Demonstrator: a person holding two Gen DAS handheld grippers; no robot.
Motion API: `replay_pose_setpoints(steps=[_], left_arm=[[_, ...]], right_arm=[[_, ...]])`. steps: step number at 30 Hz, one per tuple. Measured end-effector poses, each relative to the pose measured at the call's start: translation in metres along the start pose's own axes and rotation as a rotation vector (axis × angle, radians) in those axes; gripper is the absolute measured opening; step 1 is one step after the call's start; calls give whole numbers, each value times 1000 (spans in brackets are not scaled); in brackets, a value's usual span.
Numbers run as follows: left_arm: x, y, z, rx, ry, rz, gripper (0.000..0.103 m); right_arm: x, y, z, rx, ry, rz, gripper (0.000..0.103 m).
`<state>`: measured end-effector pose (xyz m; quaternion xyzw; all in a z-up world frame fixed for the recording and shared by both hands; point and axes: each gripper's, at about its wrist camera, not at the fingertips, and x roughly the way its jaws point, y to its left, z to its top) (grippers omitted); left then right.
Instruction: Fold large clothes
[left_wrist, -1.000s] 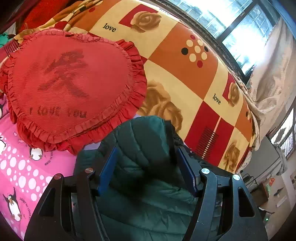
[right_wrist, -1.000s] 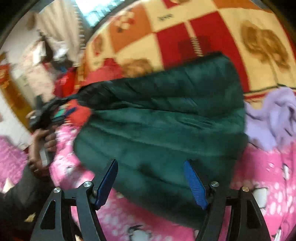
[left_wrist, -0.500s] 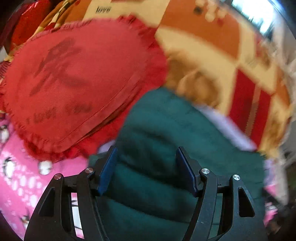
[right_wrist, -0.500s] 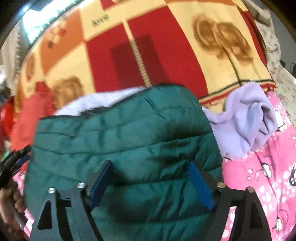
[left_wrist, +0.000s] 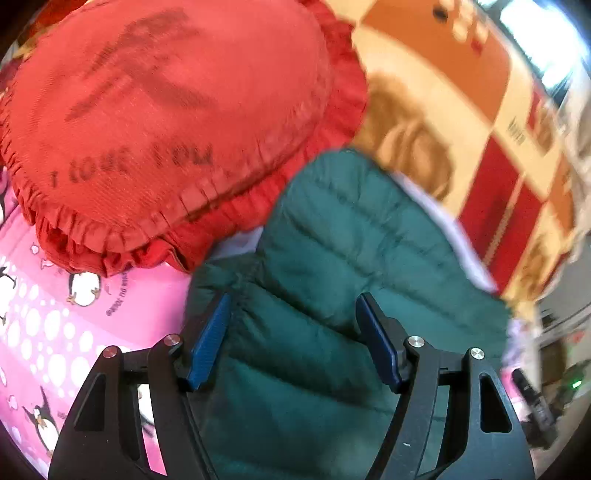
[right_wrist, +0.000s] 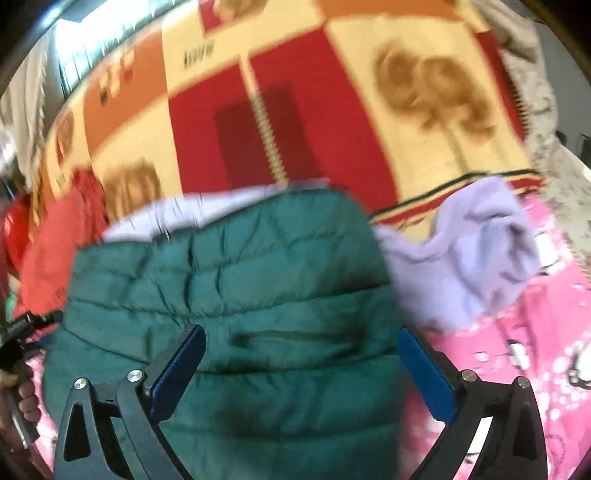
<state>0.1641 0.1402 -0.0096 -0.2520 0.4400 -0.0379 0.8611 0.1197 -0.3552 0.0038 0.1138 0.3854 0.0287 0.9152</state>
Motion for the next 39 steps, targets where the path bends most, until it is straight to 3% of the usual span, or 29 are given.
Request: replay_pose_setpoints(steps=[2,5,9,13,17,24,27,29,32,39], left_arm=[[-20,8,2,4,-26,-33,70],[-46,21,-1,57,-72,0,70],[-45,36,-10,154,-26,15,70],[-34,53,-18,164,44,-36,70],[-25,56,-24,173,85,-120,70],[-1,44,-30,256,114,-97,71],[13,52,-25,220,131,-110,86],[28,62,-23,173,190,-168,87],[34,63,-19,175,206,-223,87],[46,55,-16,196,246,-269,87]], right_arm=[[-31,-21,-3,39,-51,15,103],[-64,-57,-16,117,-119,-2,103],[-73,-98,-35,265,-96,62,103],[-45,-88,-46,261,20,187,103],[-16,-59,-49,144,109,162,103],[16,-55,-52,164,144,195,103],[25,-63,-54,177,155,201,103],[34,-70,-56,206,168,241,103],[45,-81,-57,252,183,304,103],[60,-99,-55,266,174,423,103]])
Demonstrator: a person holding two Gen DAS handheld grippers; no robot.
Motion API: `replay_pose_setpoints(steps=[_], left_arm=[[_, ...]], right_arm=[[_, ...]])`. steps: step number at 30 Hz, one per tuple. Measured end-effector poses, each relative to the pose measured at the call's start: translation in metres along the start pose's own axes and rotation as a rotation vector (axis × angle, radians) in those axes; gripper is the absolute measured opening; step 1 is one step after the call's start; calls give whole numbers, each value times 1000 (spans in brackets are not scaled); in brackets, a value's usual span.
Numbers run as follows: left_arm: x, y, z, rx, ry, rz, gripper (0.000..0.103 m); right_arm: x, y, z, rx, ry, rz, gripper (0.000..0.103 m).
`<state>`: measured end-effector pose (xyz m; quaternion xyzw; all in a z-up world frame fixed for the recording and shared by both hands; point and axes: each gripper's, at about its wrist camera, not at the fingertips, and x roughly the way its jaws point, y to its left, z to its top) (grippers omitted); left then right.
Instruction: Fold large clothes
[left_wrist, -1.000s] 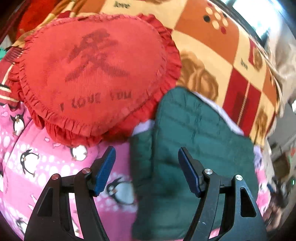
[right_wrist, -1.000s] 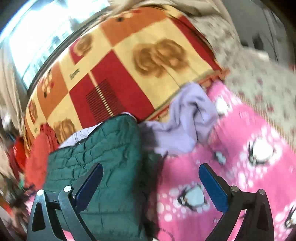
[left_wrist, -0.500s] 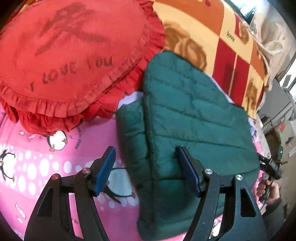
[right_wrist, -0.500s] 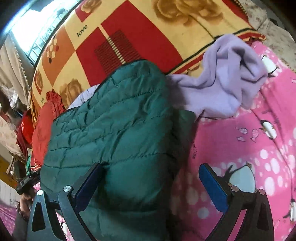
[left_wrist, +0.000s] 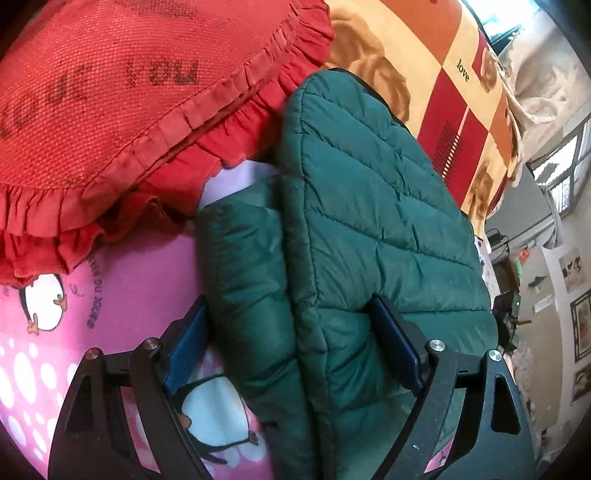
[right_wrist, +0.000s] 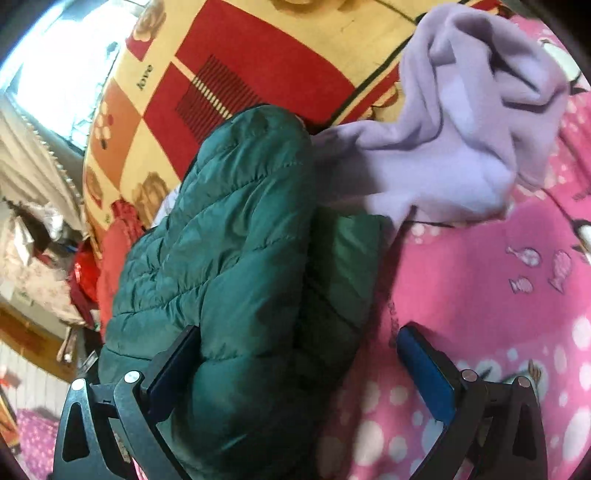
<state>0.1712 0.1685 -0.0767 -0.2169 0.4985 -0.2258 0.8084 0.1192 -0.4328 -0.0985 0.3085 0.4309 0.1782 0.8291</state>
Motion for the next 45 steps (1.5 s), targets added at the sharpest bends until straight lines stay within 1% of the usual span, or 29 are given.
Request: replay_pose_setpoints(steps=[3,6,7,8,10,11,13,15,17,18,22,23,24,26,27,28,29,30,34,38,41,45], left_arm=[[1,0,0,16,2,8,87],[3,-8,0,59,-9,37,77],[4,-12,0,76,-14,49,72],[3,-16,0,95,-23,63,67],[3,-23,0,127,-34,89,63],[3,-24,-1,131,-36,97,63],[4,-23,-1,125,-37,96,63],[4,-25,-1,132,-44,102,65],[4,-23,-2,130,-54,115,72],[5,-22,-2,121,-58,119,74],[6,-18,-2,95,-64,107,76],[6,-18,-2,95,-67,111,74],[5,-20,-2,103,-72,117,71],[3,-31,-4,131,-90,141,49],[0,-37,-5,141,-102,166,43],[-3,-42,-6,149,-112,182,35],[-5,-45,-6,150,-118,188,31],[-11,-47,-6,136,-132,189,29],[-36,-55,-10,126,-179,156,25],[-52,-69,-23,140,-186,139,24],[-68,-84,-38,154,-201,112,24],[-100,-98,-64,159,-234,49,24]], right_arm=[[5,-3,4,-8,4,33,103],[10,-3,7,-20,4,50,103],[11,-1,8,-29,1,61,102],[12,1,9,-45,-6,71,91],[12,9,9,-84,-23,79,80],[10,11,8,-102,-29,68,73],[7,20,7,-154,-54,40,70],[7,23,5,-169,-60,26,70],[8,24,5,-175,-65,18,69],[8,24,5,-178,-65,11,70],[12,23,4,-156,-61,0,73],[12,24,4,-159,-62,-1,72],[11,27,5,-176,-66,-12,69],[9,39,6,-218,-76,-36,51],[6,45,7,-234,-80,-44,46],[1,54,8,-252,-90,-43,38],[-4,59,8,-267,-100,-45,35],[-10,67,9,-289,-116,-55,34],[-38,93,3,-353,-174,-68,29],[-65,116,-8,-409,-210,-80,28],[-90,128,-21,-441,-234,-86,28],[-128,140,-43,-463,-267,-87,28]])
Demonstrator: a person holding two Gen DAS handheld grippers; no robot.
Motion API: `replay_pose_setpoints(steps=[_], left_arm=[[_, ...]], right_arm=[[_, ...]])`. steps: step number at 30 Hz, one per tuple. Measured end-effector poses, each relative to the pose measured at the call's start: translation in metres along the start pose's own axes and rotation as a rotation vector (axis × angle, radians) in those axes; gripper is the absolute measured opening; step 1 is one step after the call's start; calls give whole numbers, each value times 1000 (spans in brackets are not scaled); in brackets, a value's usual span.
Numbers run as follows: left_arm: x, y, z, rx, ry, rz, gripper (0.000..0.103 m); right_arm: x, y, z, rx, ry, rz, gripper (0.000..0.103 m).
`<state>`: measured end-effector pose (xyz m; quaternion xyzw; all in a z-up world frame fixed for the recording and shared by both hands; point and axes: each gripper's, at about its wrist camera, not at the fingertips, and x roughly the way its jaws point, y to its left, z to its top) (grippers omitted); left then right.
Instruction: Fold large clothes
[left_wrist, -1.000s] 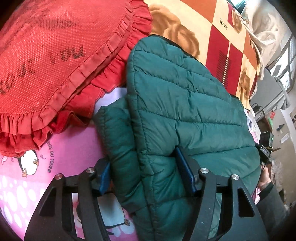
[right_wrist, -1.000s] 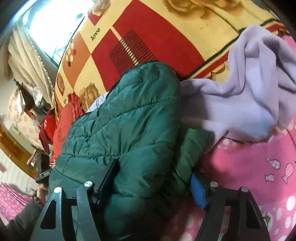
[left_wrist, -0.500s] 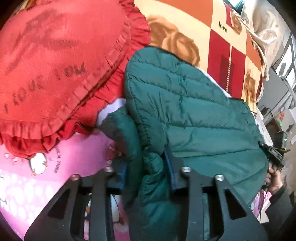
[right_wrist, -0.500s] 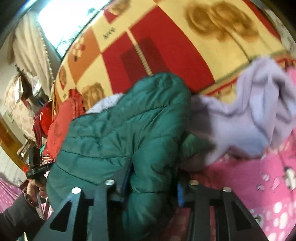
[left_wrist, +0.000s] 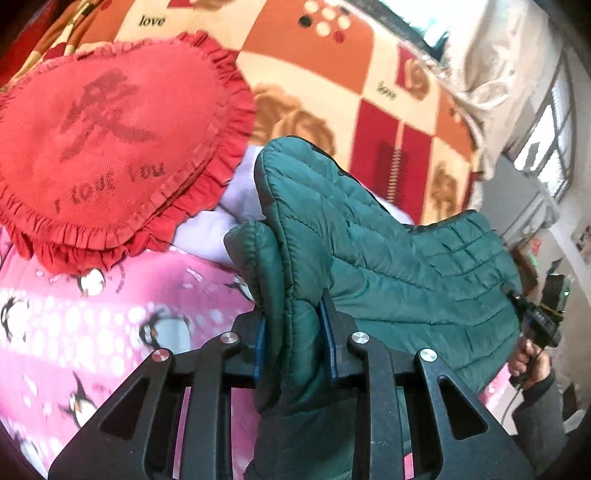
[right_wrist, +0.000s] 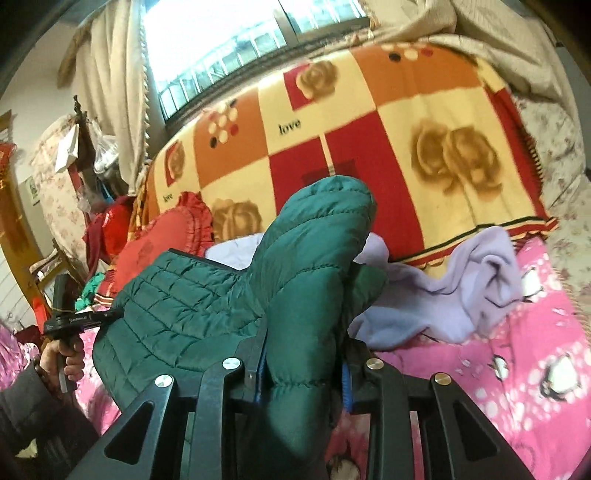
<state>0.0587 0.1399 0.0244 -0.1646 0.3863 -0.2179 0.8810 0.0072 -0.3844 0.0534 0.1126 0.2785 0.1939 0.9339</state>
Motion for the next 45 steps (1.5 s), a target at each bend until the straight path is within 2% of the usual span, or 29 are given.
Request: replay_pose_setpoints(steps=[7,11,14,15,17,18,19,20,22,23,25,27,29,31,34,35,38,40,41,43,45], left_arm=[[-47,-13,-22,-16,-46,-99,24],[-46,-18,-26,2,-39,-94,24],[-30,-17,-28,2,3,-43,24],[-16,-15,-29,2,53,3,25],[3,-8,-35,-30,134,81,35],[16,2,-38,-75,186,116,37],[20,7,-40,-101,202,118,43],[21,15,-40,-143,209,107,47],[14,19,-38,-175,193,86,48],[9,21,-37,-189,177,78,48],[-3,26,-32,-216,128,77,48],[-20,30,-24,-240,31,125,48],[-30,22,-11,-203,-60,209,48],[-25,8,3,-160,-87,212,48],[6,-17,20,-91,-51,209,48],[23,-24,23,-68,-22,211,48],[62,-33,21,-6,56,298,49],[91,-32,10,58,134,388,49],[97,-30,5,69,152,410,50],[106,-25,0,70,169,425,53],[105,-18,-1,46,171,415,56]], right_arm=[[-39,9,-25,2,10,15,28],[-42,6,-32,-4,18,15,28],[-28,-6,-37,15,45,29,28],[-17,-13,-40,40,73,37,29],[4,-29,-48,105,154,23,34],[15,-39,-53,160,202,-1,39],[23,-49,-57,222,239,2,49],[27,-59,-60,304,273,12,54],[24,-75,-64,438,291,15,54],[18,-80,-63,482,272,18,54],[-4,-85,-55,514,180,-27,55],[-24,-77,-43,465,93,-94,59],[-29,-53,-28,350,60,-179,79],[-16,-26,-14,251,71,-262,92],[16,0,-1,181,122,-373,93],[26,4,2,174,147,-381,93],[65,12,-4,157,249,-355,94],[93,7,-14,152,346,-368,94],[106,3,-22,141,406,-382,95],[124,-6,-35,119,482,-400,103],[129,-13,-41,123,495,-376,103]])
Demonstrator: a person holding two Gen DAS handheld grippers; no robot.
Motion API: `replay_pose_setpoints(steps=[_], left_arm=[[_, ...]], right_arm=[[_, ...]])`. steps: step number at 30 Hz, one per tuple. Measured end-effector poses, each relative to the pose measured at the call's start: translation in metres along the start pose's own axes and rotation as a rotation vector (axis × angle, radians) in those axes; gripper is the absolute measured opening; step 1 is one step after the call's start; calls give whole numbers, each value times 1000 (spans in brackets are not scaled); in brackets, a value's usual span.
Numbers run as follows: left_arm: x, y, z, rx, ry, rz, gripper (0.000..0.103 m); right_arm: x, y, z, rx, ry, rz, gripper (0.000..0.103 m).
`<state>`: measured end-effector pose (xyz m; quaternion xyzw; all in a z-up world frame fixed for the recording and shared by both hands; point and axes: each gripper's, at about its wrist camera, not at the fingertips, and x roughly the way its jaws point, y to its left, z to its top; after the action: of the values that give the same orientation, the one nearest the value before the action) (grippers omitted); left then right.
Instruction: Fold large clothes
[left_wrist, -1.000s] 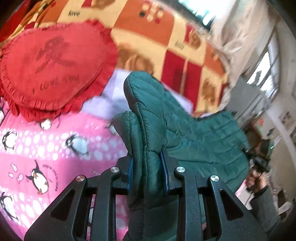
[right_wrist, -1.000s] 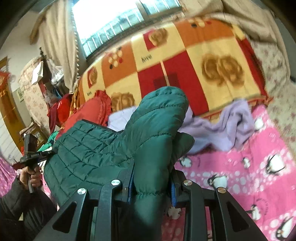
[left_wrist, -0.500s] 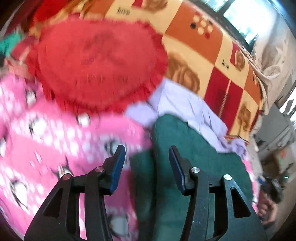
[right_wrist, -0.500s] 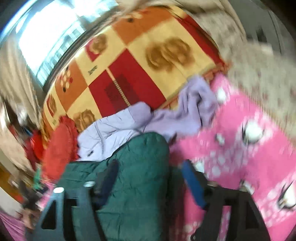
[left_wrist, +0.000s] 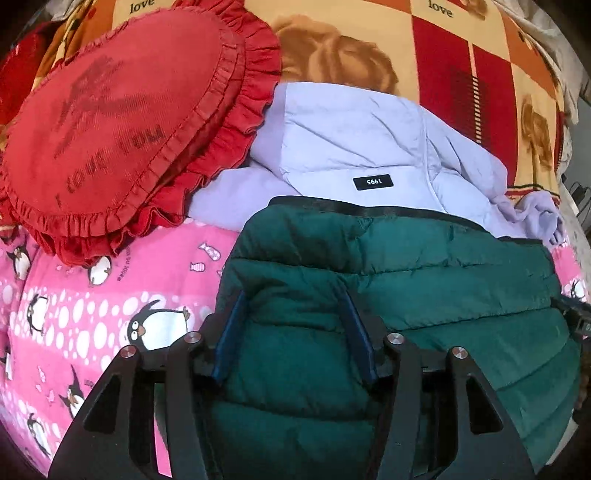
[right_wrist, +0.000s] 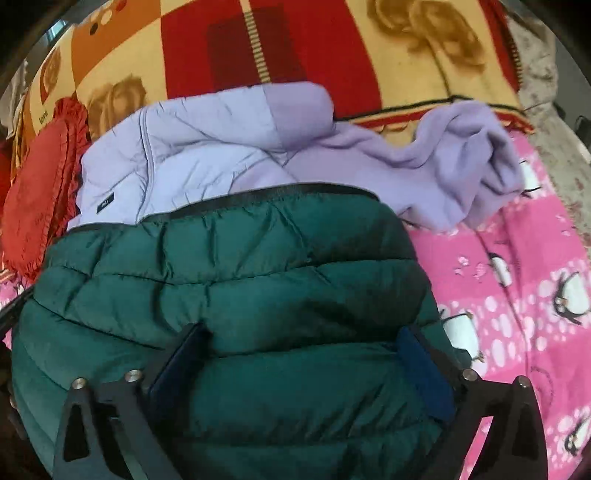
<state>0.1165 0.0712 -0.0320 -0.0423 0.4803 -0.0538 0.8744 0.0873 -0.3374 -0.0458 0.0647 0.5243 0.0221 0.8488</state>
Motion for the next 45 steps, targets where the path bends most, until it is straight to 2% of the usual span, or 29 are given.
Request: replay_pose_setpoints(steps=[3,5,7,10,11,13,14,15,17,19,22,25,28,31,33,36,38,40,45], left_arm=[[-1,7,0,-39,8,-32,56],[-15,4,-1,-35,-23,-26,56],[-50,-4,-5,-23,-125,-43,56],[-111,-25,-25,37,-284,-136,56],[-125,-33,-36,49,-298,-169,57],[-134,-49,-57,81,-286,-215,61],[-132,-61,-75,104,-260,-235,61],[-125,-69,-87,123,-230,-235,61],[-106,-83,-108,146,-165,-185,61],[-95,-91,-117,157,-168,-138,65],[-93,-102,-120,187,-191,-120,81],[-92,-105,-120,163,-203,-113,84],[-91,-102,-123,155,-234,-114,84],[-88,-108,-124,173,-194,-81,87],[-85,-116,-119,208,-136,-49,89],[-102,-116,-116,203,-113,-29,89],[-117,-116,-120,198,-117,16,89],[-139,-117,-130,196,-126,32,89],[-196,-122,-160,175,-85,-37,89]], right_arm=[[4,-5,3,18,36,19,103],[-7,-4,4,25,3,-5,102],[-33,0,0,26,-74,-32,99],[-99,26,-22,-48,-259,27,99],[-118,36,-35,-70,-316,40,101],[-138,57,-62,-104,-385,49,103],[-137,68,-76,-117,-381,53,103],[-131,76,-87,-125,-351,58,103],[-107,87,-101,-133,-272,32,103],[-76,90,-109,-134,-159,6,103],[-72,84,-115,-123,-200,24,103],[-72,81,-120,-91,-220,36,103],[-70,86,-124,-109,-242,1,103],[-70,90,-122,-126,-233,-22,103],[-72,90,-117,-124,-219,-29,103],[-96,91,-121,-115,-250,-30,103],[-124,92,-133,-112,-305,-22,103],[-149,92,-152,-90,-311,-48,103],[-200,86,-197,-36,-337,-4,103]])
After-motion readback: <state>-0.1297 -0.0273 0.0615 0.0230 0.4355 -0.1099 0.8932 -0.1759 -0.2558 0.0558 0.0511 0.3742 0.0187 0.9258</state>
